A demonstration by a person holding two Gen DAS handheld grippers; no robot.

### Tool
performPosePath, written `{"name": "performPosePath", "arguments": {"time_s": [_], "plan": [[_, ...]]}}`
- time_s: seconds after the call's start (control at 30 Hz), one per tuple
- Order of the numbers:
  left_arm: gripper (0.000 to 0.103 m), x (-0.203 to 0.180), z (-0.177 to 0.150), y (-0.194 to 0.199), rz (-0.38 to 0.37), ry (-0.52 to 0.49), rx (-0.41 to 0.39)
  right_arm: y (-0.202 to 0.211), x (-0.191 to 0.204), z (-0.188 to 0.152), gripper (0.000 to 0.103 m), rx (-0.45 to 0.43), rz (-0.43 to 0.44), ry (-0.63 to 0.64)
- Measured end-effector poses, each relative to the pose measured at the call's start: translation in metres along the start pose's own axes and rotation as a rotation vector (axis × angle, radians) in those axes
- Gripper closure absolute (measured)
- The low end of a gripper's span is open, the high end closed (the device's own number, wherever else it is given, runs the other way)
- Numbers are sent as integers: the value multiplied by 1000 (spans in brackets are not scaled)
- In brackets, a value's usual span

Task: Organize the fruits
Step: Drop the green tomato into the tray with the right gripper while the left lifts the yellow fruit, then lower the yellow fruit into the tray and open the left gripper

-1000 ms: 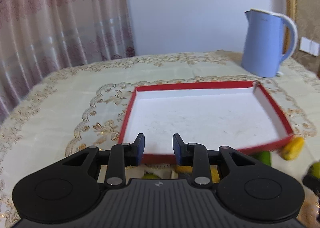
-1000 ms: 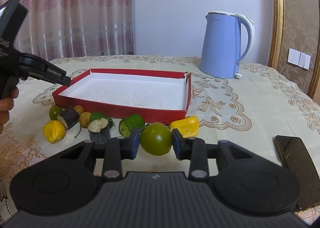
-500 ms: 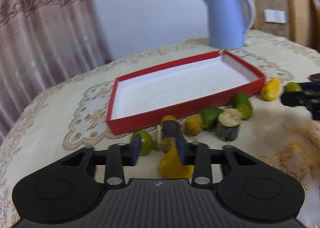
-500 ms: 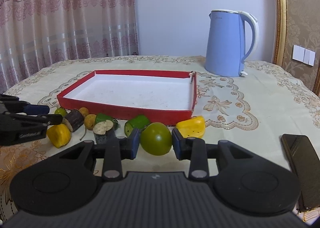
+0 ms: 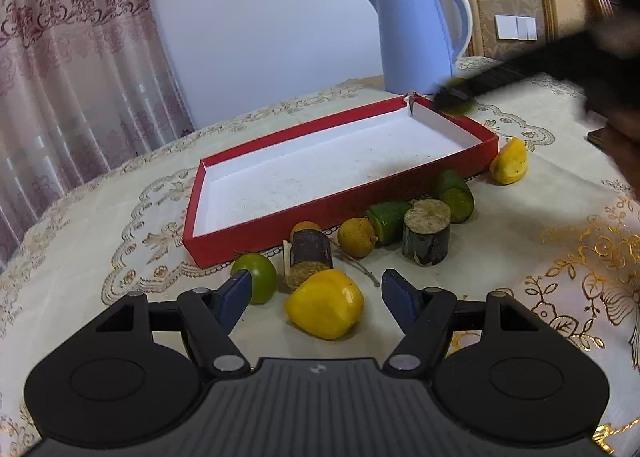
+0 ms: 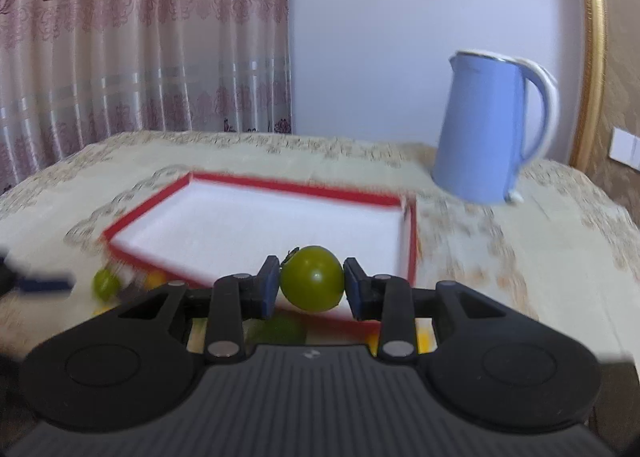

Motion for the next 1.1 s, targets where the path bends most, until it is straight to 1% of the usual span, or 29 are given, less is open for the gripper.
{"name": "performPosePath", "arguments": {"time_s": [0.07,0.13,0.17,0.2,0.23,0.27,0.3,0.33,0.37,0.4,0.47,0.5,0.53,0.6,0.67,0.73,0.8,0.97,1.1], "plan": [[32,-2,-1,-2,-11,-4,9,-37,-8,14,70,52,-18,-4],[32,-5,-2,-5,-12,-24,12,-76,-12,17,70,143,-64,19],[32,-6,-3,-6,-14,-36,13,-89,-13,15,70,187,-84,18],[32,-6,-3,-7,-15,-43,15,-92,-14,13,69,207,-104,2],[32,-5,-3,-8,-20,-51,19,-88,-12,11,66,193,-101,-3],[32,-4,-3,-9,-35,-58,21,-79,-10,9,53,169,-88,-4],[32,-3,-3,-11,-44,-58,24,-65,-7,7,47,132,-81,-12],[32,-1,-4,-15,-43,-58,36,-47,-5,5,43,83,-79,-17],[32,0,-5,-18,-42,-59,50,-30,-2,3,43,42,-78,-16],[34,2,-7,-21,-44,-51,63,-14,0,0,43,8,-77,-14],[40,7,-7,-25,-75,-3,81,19,2,-6,41,-56,-63,-24],[47,8,-6,-26,-93,17,91,32,2,-9,39,-76,-56,-32],[49,9,-4,-28,-102,44,97,43,1,-13,38,-90,-54,-48],[57,12,-4,-31,-84,74,107,58,-3,-19,38,-102,-46,-82],[58,15,-4,-30,-88,107,114,67,-9,-24,37,-99,-41,-110],[59,16,-4,-27,-91,130,121,71,-14,-28,33,-98,-54,-125],[59,17,-3,-23,-100,148,124,71,-16,-32,33,-93,-64,-131],[59,18,6,-8,-88,151,79,71,-17,-36,33,-87,-61,-134],[59,22,26,-2,-71,148,28,72,-21,-41,33,-81,-68,-145]]}}
Point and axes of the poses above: each gripper's, at about its wrist camera, not at the fingertips, and y roughly against the way its jaws point, x to its left, z to its top, the point moved 5 cm from there along -y, roughly the way its jaws point, and after that the axes turned 9 degrees about y, right-handed, at the moved point
